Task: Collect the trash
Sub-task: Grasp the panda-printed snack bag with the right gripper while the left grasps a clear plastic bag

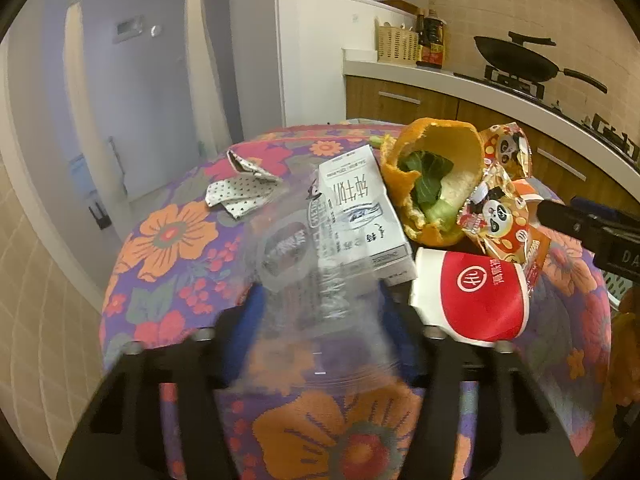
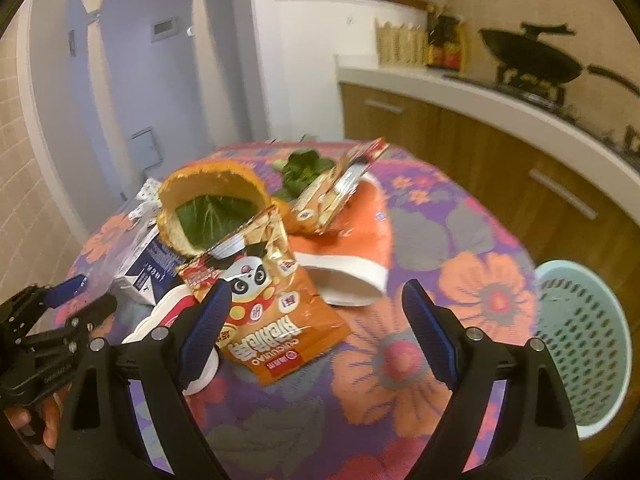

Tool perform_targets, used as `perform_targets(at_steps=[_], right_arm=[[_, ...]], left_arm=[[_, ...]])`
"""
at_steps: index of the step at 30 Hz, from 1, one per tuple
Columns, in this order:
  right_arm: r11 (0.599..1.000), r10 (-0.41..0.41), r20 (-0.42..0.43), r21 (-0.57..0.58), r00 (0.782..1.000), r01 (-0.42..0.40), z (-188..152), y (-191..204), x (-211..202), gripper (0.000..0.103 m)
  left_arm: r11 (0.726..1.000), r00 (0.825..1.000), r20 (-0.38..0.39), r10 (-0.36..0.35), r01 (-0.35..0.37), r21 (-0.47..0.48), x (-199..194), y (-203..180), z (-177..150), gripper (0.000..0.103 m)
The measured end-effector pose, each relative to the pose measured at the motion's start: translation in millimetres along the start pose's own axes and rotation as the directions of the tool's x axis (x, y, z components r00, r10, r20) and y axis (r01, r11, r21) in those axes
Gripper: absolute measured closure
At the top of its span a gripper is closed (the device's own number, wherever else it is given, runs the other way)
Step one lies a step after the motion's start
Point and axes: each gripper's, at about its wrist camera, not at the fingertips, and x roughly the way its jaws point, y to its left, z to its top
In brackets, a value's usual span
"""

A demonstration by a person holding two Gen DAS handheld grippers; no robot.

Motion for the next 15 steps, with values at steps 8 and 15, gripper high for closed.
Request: perform_targets(at_steps=[8, 15], right_arm=[[0.995, 0.104, -0.088, 0.001, 0.991, -0.104, 3.9, -3.6, 18.9, 0.028], [0.989, 0.141, -0.120, -0.030, 0.983, -0.146, 1.3, 0.8, 23.2, 0.040]], left_arm=[[0.999, 0.999, 0.025, -0.031, 0.032, -0.044, -1.2, 7.5, 0.0, 0.099], [0.997, 0.997, 0.056, -0.049, 0.052, -0.065, -10.3, 14.8, 2.4, 0.100]])
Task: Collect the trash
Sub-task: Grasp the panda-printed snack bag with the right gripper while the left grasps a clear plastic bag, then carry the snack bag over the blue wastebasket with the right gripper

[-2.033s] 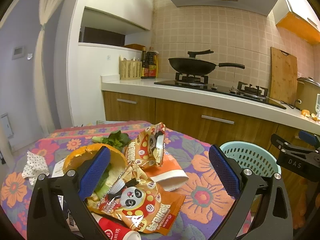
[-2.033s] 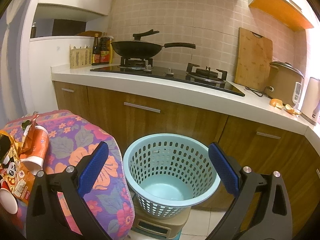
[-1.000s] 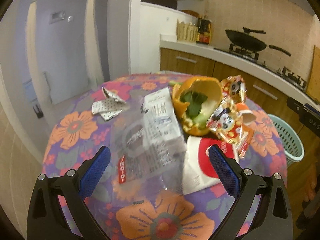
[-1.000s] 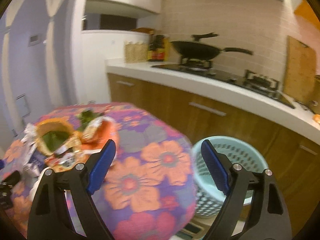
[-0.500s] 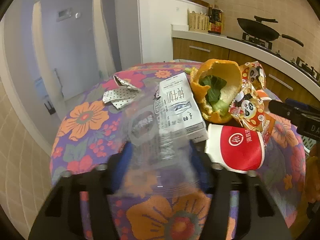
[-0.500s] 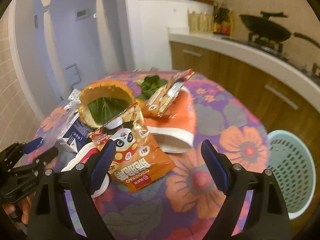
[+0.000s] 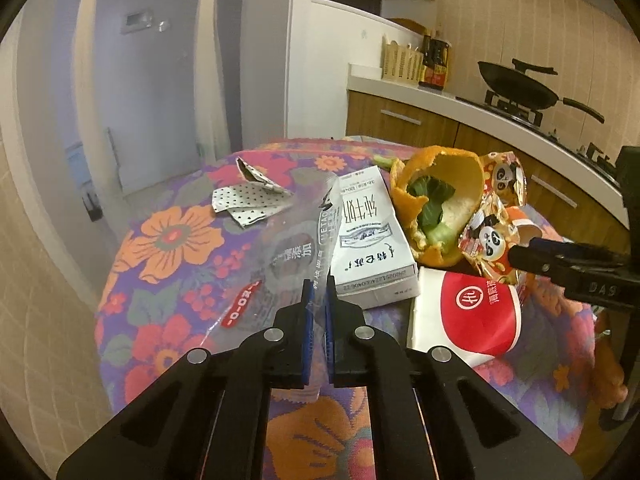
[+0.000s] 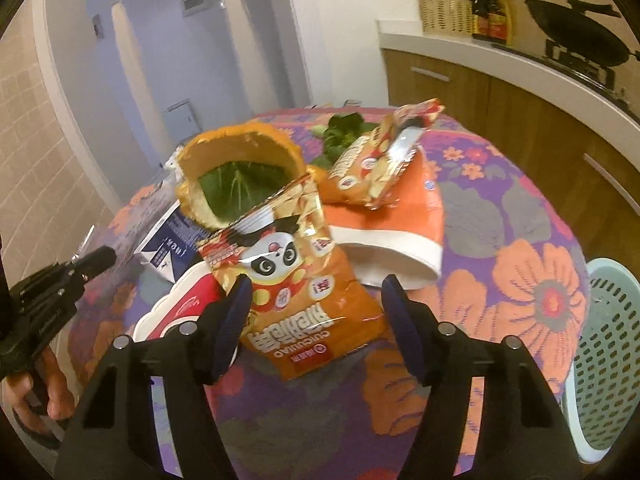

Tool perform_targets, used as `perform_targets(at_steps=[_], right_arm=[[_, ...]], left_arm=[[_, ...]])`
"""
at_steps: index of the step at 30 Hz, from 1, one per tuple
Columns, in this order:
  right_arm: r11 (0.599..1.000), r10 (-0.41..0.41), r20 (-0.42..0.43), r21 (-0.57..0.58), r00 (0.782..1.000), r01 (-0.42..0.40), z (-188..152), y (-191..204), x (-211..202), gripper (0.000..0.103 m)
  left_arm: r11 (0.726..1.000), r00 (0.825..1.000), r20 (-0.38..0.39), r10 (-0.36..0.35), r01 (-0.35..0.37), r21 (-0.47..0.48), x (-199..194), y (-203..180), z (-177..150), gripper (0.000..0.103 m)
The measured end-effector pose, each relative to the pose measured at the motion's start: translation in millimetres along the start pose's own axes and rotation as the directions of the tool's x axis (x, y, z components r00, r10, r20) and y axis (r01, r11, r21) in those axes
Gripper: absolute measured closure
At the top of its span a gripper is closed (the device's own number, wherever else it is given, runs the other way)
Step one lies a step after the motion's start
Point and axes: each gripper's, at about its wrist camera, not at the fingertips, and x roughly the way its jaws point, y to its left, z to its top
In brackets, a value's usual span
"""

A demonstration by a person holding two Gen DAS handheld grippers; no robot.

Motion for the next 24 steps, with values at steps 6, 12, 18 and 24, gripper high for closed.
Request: perform_targets(at_steps=[6, 12, 18, 24], right_arm=[[1.000, 0.006, -0.035, -0.024, 0.999, -0.007, 11.0, 2.5, 16.8, 0.040], [0.999, 0.010, -0.065, -0.043, 0.998, -0.013, 6.5, 5.2, 20.5, 0.069], [0.995, 0.098, -0.035, 0.016, 0.995, -0.098, -3.3, -13.2, 9.8, 0.076], [0.993, 0.113, 0.041, 0.034, 0.993, -0.114, -10.9, -15.0, -15.3, 0.081]], left_arm=[[0.999, 1.000, 0.016, -0.026, 0.027, -0.028, -7.1, 6.2, 3.0, 0.101], [0.999, 0.999, 0.030, -0.046, 0.046, -0.028, -10.7, 5.4, 5.2, 0.101], [0.997, 0.997, 0.043, -0.059, 0.061, -0.038, -14.9, 6.7, 8.1, 0.102], [0.997, 0.995, 0.071, -0.071, 0.074, -0.034, -25.3, 3.0, 13.6, 0.102]])
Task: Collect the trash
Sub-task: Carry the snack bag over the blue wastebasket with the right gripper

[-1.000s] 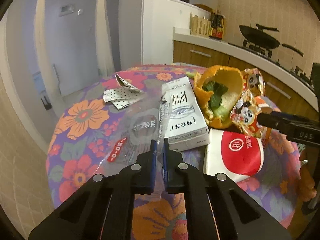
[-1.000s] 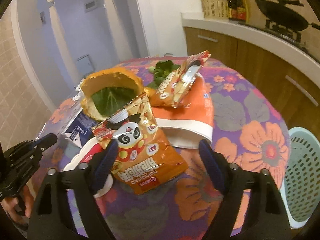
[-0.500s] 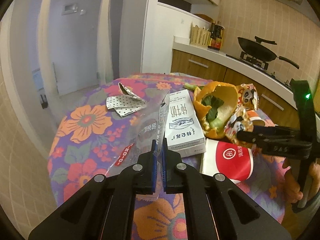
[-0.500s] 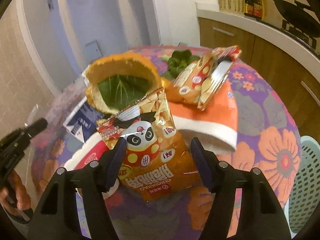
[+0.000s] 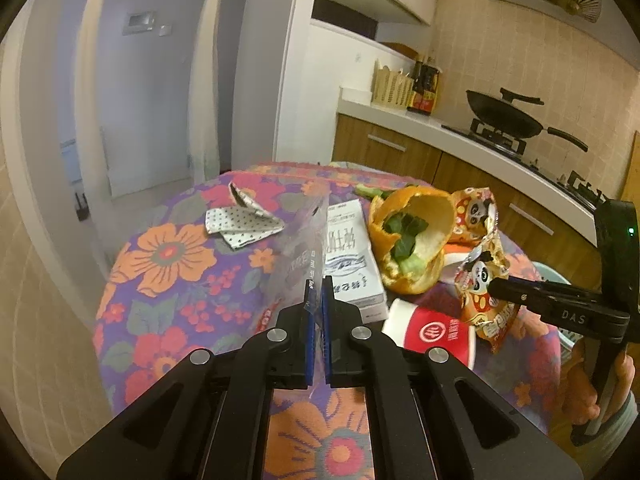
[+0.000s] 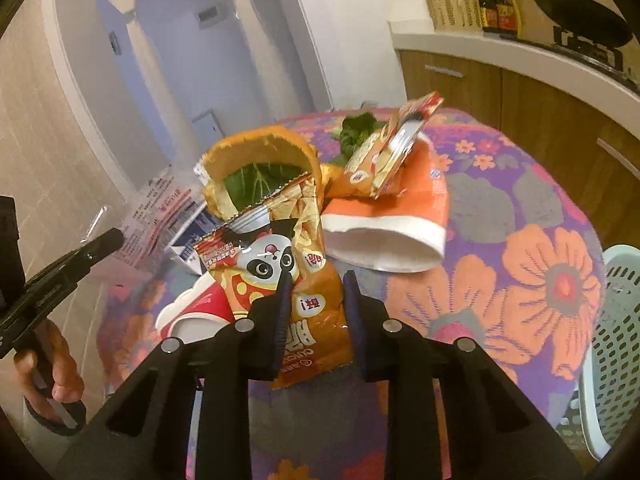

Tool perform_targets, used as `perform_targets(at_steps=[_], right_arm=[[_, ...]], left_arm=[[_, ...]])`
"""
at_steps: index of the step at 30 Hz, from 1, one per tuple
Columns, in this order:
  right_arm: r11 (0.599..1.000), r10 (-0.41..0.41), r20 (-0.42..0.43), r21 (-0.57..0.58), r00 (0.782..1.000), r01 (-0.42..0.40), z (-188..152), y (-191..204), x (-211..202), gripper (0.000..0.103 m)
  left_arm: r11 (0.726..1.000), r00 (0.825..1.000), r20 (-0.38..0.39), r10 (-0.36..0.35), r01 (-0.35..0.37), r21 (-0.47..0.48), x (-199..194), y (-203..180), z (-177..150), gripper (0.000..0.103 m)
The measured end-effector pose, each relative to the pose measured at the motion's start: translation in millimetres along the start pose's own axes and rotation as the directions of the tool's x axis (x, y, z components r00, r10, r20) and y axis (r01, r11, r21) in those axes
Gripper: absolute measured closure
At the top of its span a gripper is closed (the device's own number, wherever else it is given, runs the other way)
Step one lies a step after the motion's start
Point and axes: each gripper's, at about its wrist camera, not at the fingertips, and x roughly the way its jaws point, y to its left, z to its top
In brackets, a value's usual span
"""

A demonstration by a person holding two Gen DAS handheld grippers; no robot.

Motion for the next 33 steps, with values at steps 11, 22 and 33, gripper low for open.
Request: perform_targets(at_steps=[11, 22, 33], right_arm=[[0.994, -0.112, 0.151, 0.015, 0.982, 0.111, 7.9, -13.9, -63.6, 0.081], [0.961, -0.265, 0.248, 0.144, 0.932, 0.236, -2.3, -79.2, -135.8, 0.081], [0.836, -0.491, 0.200, 0.381, 0.848, 0.395, -42.6, -175.3, -187.4, 0.081]], left_arm=[[0.989, 0.988, 0.070, -0.141, 0.137, 0.058, -27.2, -37.4, 27.5, 0.103], [0.945, 0.966, 0.093, -0.240, 0.211, 0.250, -36.7, -129.4, 52.7, 0.103], [0.817, 0.909, -0.073, -0.411, 0.403, 0.412, 5.1, -268.3, 57.5, 0.103]])
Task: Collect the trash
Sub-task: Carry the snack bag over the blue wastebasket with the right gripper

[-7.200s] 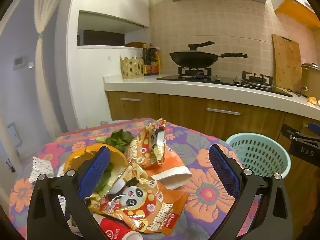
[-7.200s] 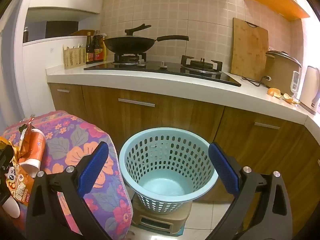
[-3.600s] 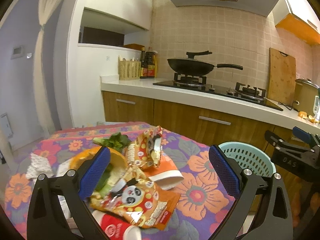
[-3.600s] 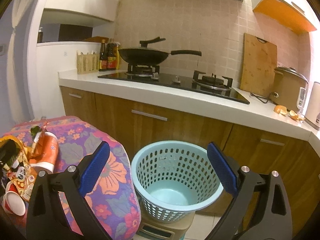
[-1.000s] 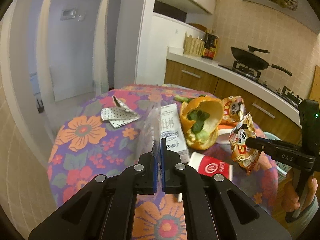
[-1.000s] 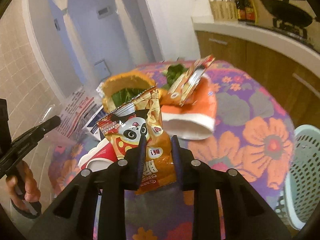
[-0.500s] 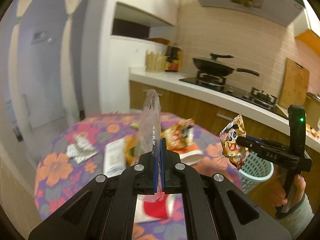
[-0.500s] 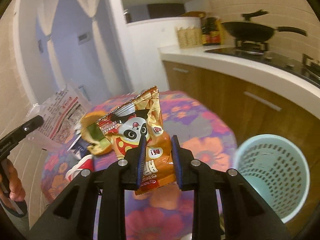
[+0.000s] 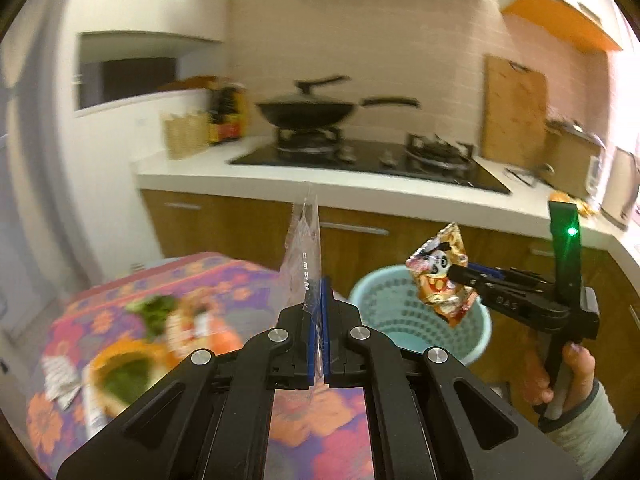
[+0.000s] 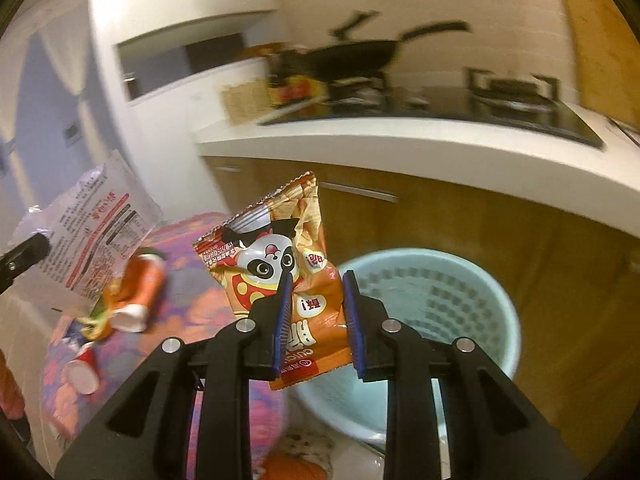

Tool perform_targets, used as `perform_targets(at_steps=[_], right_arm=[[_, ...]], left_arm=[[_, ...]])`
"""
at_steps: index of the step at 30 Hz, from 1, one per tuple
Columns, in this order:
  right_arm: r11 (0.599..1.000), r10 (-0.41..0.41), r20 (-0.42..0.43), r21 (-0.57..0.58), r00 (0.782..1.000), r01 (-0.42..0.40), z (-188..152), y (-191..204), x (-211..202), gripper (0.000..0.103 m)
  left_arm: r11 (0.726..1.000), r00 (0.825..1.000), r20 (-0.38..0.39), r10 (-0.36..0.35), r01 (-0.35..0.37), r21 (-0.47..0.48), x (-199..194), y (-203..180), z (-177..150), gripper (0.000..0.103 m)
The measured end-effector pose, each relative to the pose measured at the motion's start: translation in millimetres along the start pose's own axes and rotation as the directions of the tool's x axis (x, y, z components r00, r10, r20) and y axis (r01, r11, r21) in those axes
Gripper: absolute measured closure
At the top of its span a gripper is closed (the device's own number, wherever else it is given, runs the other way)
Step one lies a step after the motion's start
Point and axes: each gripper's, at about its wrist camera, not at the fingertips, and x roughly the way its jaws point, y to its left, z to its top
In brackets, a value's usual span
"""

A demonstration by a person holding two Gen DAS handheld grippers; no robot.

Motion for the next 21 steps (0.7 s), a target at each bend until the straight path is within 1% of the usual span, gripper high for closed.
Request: perform_targets(at_steps=[2, 4, 8, 11, 13, 14, 16, 18, 21], right_arm=[[0.998, -0.053, -0.019, 0.030, 0.998, 0.053, -3.9, -16.5, 5.9, 0.081], [0.993, -0.098, -0.046, 0.058, 0.994, 0.100, -9.6, -31.6, 13.0, 0.081], [0.980, -0.162, -0.103, 0.099, 0.981, 0.172, -18.8, -55.1, 25.5, 0.081], [0.969, -0.200, -0.140, 0.117, 0.970, 0.217, -26.0, -69.4, 33.8, 0.081], [0.964, -0.210, -0.159, 0.128, 0.965, 0.231, -30.3, -74.9, 37.2, 0.081], [0.961, -0.220, -0.171, 0.132, 0.960, 0.243, -32.1, -77.7, 39.7, 0.081], [0.957, -0.230, -0.188, 0.136, 0.955, 0.257, -34.2, -80.8, 44.1, 0.081], [0.954, -0.236, -0.201, 0.139, 0.951, 0.266, -36.0, -83.1, 47.7, 0.081], [0.949, -0.253, -0.212, 0.136, 0.944, 0.285, -37.1, -85.7, 51.0, 0.080]], left_arm=[[0.999, 0.999, -0.034, -0.032, 0.033, 0.016, 21.6, -14.6, 2.2, 0.103], [0.996, 0.994, -0.078, -0.082, 0.083, 0.015, 48.5, -30.1, 2.8, 0.103], [0.987, 0.978, -0.134, -0.159, 0.156, -0.026, 90.1, -45.5, -0.7, 0.103], [0.978, 0.963, -0.171, -0.208, 0.201, -0.058, 119.2, -54.9, -6.5, 0.103], [0.966, 0.947, -0.198, -0.254, 0.240, -0.093, 136.9, -58.3, -11.3, 0.103], [0.962, 0.942, -0.205, -0.268, 0.250, -0.109, 141.0, -59.1, -13.1, 0.103], [0.946, 0.921, -0.234, -0.313, 0.280, -0.162, 156.5, -58.3, -17.1, 0.103], [0.944, 0.915, -0.250, -0.318, 0.279, -0.179, 167.3, -59.6, -20.7, 0.103], [0.943, 0.912, -0.258, -0.319, 0.279, -0.180, 178.8, -64.4, -22.7, 0.102]])
